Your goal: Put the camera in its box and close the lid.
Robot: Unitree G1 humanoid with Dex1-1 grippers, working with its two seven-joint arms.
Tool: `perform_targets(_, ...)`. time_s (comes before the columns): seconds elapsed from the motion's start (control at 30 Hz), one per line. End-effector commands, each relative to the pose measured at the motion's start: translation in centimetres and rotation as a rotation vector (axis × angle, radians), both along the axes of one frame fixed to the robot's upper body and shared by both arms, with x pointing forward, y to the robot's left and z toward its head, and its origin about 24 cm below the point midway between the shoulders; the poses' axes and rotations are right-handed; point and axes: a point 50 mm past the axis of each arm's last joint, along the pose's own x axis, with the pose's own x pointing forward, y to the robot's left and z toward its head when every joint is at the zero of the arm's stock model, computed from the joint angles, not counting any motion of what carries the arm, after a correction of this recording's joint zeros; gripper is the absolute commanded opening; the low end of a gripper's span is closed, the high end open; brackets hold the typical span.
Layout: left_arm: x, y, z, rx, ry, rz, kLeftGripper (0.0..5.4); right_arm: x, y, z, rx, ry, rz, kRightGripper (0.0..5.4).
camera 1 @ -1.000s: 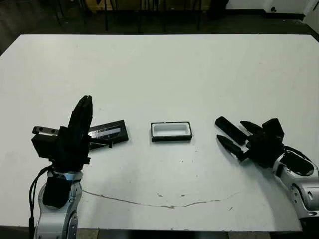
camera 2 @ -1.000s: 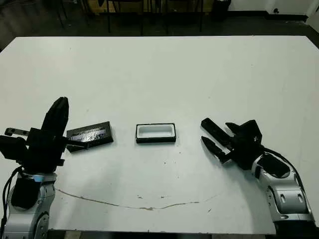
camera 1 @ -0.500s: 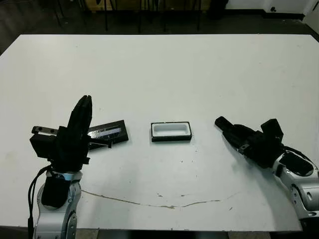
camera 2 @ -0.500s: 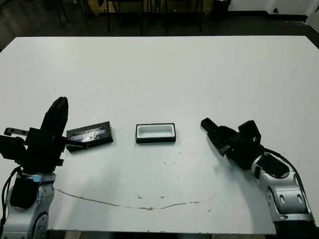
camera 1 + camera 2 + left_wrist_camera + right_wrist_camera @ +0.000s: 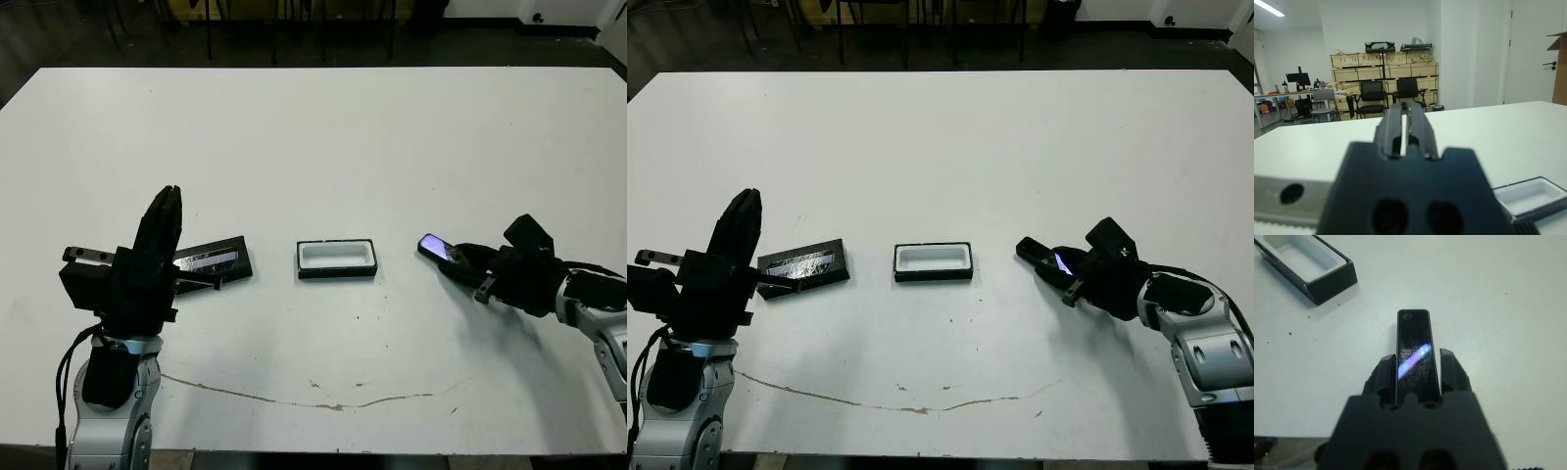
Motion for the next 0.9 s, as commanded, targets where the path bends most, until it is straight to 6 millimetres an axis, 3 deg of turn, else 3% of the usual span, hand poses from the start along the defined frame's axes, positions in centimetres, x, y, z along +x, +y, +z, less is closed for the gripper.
perform_targets(0.03, -0.2, 0.3, -0.7, 0.032, 0.050, 0.011, 0.00, 0.3, 0.1, 0.9, 0.037, -0.037, -0.014, 0.91)
perform_targets(0.2, -0.3, 0.2, -0.7, 0.026, 0.055, 0.004, 0.00, 1.0, 0.9, 3.4, 0.165, -0.067, -0.033, 0.91)
perform_targets(0.37, -0.3, 0.0, -0.8, 0.021, 0.057, -0.002, 0.00, 2.4, 2.8, 5.6, 0.300, -0.141, 0.075, 0.91)
perform_targets(0.53, -0.3, -0.1, -0.9, 0.021, 0.064, 0.003, 0.00, 3.8, 4.8, 7.4, 0.252, -0.145, 0.210, 0.91)
perform_targets(0.73, -0.3, -0.2, -1.0, 0.021, 0.060, 0.001, 0.00, 4.9, 7.7, 7.4, 0.162, -0.122, 0.410, 0.91)
perform_targets(0.9, -0.4, -0.4, -1.0, 0.018, 0.062, 0.006, 0.00, 5.3, 9.5, 6.0, 0.127, -0.015, 0.482, 0.91)
